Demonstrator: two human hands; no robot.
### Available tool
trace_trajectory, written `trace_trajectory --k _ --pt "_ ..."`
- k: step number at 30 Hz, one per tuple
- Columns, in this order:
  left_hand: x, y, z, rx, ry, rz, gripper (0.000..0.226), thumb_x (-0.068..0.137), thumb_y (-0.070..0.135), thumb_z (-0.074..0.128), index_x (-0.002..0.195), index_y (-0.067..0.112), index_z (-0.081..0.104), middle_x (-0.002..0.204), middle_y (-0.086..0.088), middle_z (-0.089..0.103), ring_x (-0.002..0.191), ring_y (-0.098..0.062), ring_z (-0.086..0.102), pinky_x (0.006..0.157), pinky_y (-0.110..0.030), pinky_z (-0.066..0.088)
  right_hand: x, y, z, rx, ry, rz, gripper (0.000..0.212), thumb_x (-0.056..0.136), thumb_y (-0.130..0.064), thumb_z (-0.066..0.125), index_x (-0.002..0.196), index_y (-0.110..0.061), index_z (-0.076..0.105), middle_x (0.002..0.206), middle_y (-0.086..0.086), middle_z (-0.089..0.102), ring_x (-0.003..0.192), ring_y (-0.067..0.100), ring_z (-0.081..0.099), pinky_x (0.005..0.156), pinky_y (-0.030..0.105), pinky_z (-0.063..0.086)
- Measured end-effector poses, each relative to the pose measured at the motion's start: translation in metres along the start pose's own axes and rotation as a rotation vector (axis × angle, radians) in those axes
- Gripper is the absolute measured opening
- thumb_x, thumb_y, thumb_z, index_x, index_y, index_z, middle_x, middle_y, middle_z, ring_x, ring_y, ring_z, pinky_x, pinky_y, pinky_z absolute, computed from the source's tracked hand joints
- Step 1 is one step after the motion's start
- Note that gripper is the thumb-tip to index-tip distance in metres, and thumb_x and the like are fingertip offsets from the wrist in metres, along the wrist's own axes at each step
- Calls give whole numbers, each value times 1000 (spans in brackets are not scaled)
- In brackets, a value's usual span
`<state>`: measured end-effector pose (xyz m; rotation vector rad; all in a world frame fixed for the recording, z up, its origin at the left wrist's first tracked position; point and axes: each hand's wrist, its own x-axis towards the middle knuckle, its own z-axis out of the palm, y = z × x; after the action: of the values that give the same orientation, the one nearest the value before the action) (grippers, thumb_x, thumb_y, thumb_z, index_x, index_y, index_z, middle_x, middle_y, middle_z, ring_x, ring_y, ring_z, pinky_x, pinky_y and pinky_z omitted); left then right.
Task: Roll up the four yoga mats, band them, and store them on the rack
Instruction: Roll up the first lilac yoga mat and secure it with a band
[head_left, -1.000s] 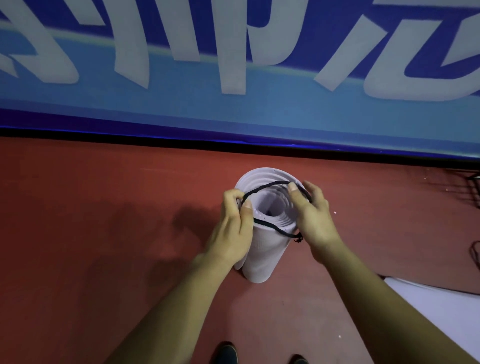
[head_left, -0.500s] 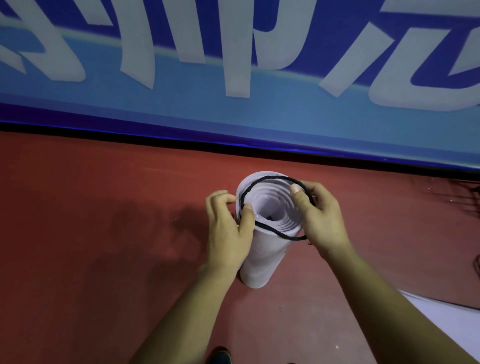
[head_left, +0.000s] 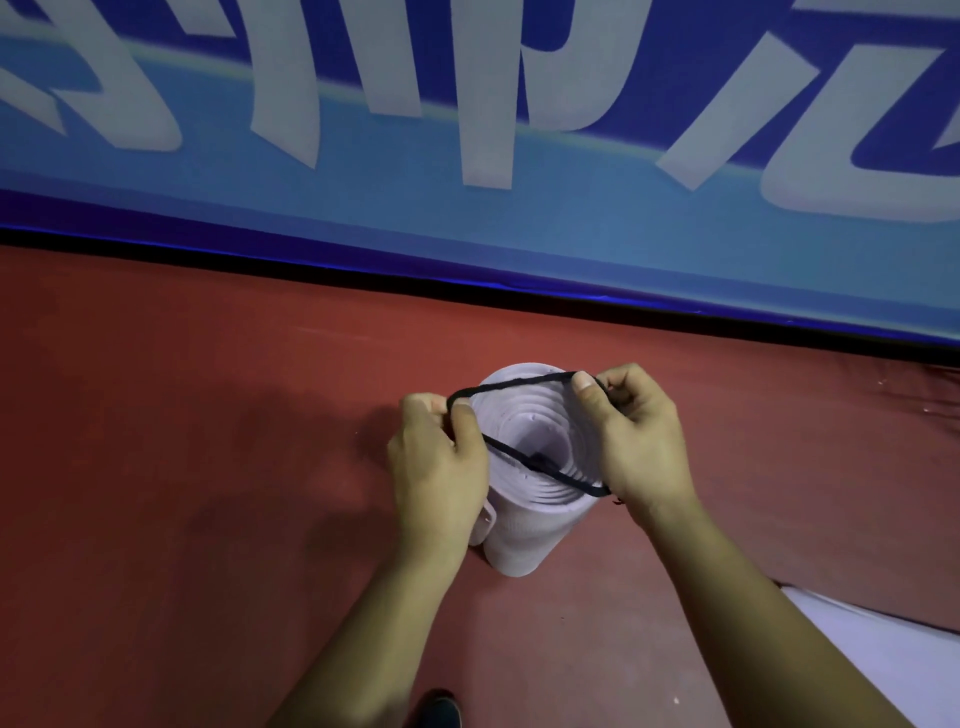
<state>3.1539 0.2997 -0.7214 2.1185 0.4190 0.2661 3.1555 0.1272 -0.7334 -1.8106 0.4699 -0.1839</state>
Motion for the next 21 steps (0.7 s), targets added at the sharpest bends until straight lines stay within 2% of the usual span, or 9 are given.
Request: trace_trajectory --k 3,6,8,11,13,14,16,18,21 --pt "8 0 -2 -22 -106 -103 31 94 31 54 64 21 50 55 8 52 65 -27 54 61 -39 39 2 0 0 1 -9 46 36 95 -46 66 74 -19 55 59 -15 51 57 4 44 61 30 42" --pt "9 4 3 -321 -177 -370 26 89 19 48 75 8 67 76 -13 70 75 -34 63 73 -55 54 -4 3 4 27 18 73 42 97 -47 64 75 -12 57 61 -12 52 58 5 44 60 26 43" --pt "4 10 9 -547 -216 -534 30 89 16 46 86 3 73 94 -22 73 83 -37 70 69 -47 59 -5 2 6 8 58 49 42 97 -47 63 75 -12 56 58 -15 50 56 3 43 55 18 41" --pt "6 13 14 -668 -294 -614 32 89 19 47 90 3 74 97 -22 74 74 -25 71 57 -31 57 -2 -1 5 -18 79 22 42 97 -47 63 74 -13 56 57 -15 50 55 3 43 53 17 39" --pt "10 9 16 -548 -301 -541 28 90 22 48 90 6 71 98 -17 74 81 -25 70 67 -37 57 -1 -2 2 -33 59 -6 37 96 -45 66 73 -17 56 59 -16 54 56 1 46 54 14 40" --pt "11 5 17 -456 -276 -447 22 91 24 49 92 12 67 98 -11 72 88 -23 68 77 -40 55 -1 -2 0 -40 45 -21 32 95 -42 68 75 -19 58 63 -17 58 59 0 49 56 13 41" --pt "13 3 18 -295 -249 -152 14 95 27 47 97 25 60 103 4 66 98 -9 61 88 -32 48 -1 -1 -3 -54 10 -36 19 93 -35 72 79 -24 64 74 -18 66 67 0 57 63 12 44" --pt "15 1 20 -184 -296 112 18 95 28 44 103 27 60 105 9 64 99 -5 59 87 -21 44 1 -2 -4 -69 -10 -39 14 91 -31 75 80 -27 67 78 -17 69 71 1 61 65 12 45" --pt "21 4 21 -131 -330 211 17 94 35 55 100 24 66 94 13 68 89 -3 63 77 -20 48 4 -5 -4 -107 11 -66 16 92 -31 74 79 -29 65 79 -19 69 71 -1 61 63 7 42"
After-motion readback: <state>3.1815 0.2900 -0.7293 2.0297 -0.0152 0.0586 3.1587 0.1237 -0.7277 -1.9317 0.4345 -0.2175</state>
